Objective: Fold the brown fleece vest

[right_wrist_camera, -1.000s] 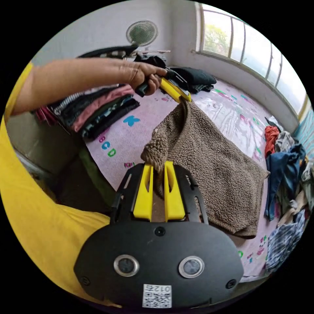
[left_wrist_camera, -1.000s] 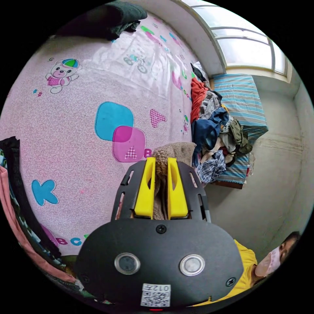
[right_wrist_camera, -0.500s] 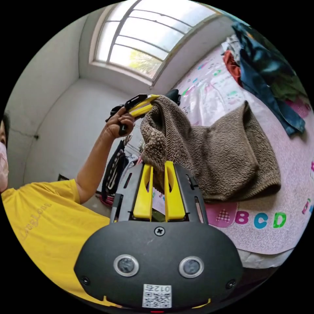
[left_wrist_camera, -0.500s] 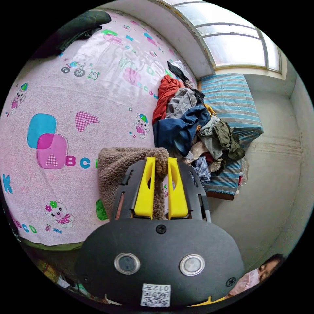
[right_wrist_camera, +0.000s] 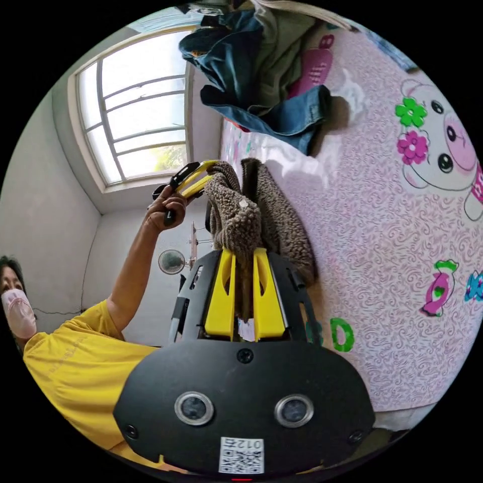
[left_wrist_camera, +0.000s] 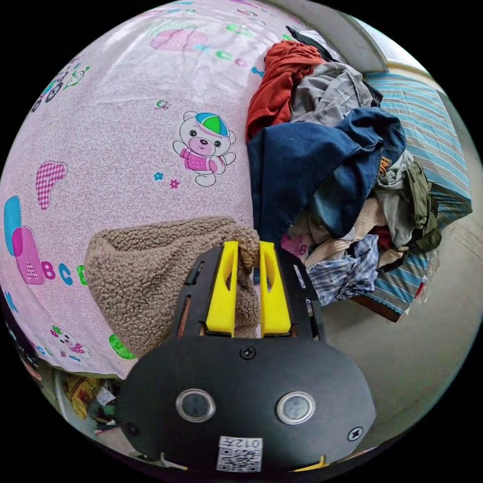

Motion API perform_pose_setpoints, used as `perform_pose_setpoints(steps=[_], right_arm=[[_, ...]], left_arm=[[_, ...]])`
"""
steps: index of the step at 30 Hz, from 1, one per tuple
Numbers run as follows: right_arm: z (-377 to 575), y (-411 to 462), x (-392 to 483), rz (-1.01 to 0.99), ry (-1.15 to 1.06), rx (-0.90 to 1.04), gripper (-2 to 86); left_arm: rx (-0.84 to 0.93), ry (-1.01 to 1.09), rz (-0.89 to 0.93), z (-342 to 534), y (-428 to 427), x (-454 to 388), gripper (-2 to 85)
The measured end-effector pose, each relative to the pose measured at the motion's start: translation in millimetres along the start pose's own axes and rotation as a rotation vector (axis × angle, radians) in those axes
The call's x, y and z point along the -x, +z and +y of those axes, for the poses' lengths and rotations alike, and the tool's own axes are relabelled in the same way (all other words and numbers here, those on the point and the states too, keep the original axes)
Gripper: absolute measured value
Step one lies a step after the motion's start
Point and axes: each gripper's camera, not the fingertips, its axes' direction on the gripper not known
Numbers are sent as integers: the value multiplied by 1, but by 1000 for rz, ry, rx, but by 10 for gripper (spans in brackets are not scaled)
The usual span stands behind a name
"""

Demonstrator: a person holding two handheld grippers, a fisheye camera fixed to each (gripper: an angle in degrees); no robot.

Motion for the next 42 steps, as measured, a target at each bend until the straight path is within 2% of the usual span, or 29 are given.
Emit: perform_pose_setpoints(steps=[3,6,9,13,15,16,20,23,26,29,35,38,42], right_arm=[[3,7,1,13,59,17,60],[5,11,7,-53,112,43,74],[15,6,30,-56,111,54,85],[37,-4,81,94,-25,64,84],[54,-2,127,317,-163,28,78],[58,1,139,359,-203,16,75],[85,59,210,479,-470,14,50],[101,124,212,537,-484,136,29],[136,183,178,728,-467,277,15],[172,196,173,719,-478,188,9],[185,213,212,738,-501,272,6],[178,213,258,737,-652,136,6],[129,268,291,659,-734,85,6]], left_arm=[[54,61,83,-3,9,-21,61],[-17,157,159,10,-21,-44,71],[-117,317,117,42,-72,-65,64],[-230,420,-104,116,-120,-60,40],[-256,441,-192,147,-122,-53,30],[-246,460,-238,161,-118,-50,24],[-241,495,-383,177,-104,-55,9],[-211,506,-502,171,-87,-59,3],[-170,462,-466,159,-82,-53,0],[-127,424,-402,153,-82,-49,-1],[-135,400,-181,177,-115,-40,1],[-256,458,-262,206,-140,-54,3],[-238,504,-367,210,-134,-70,2]])
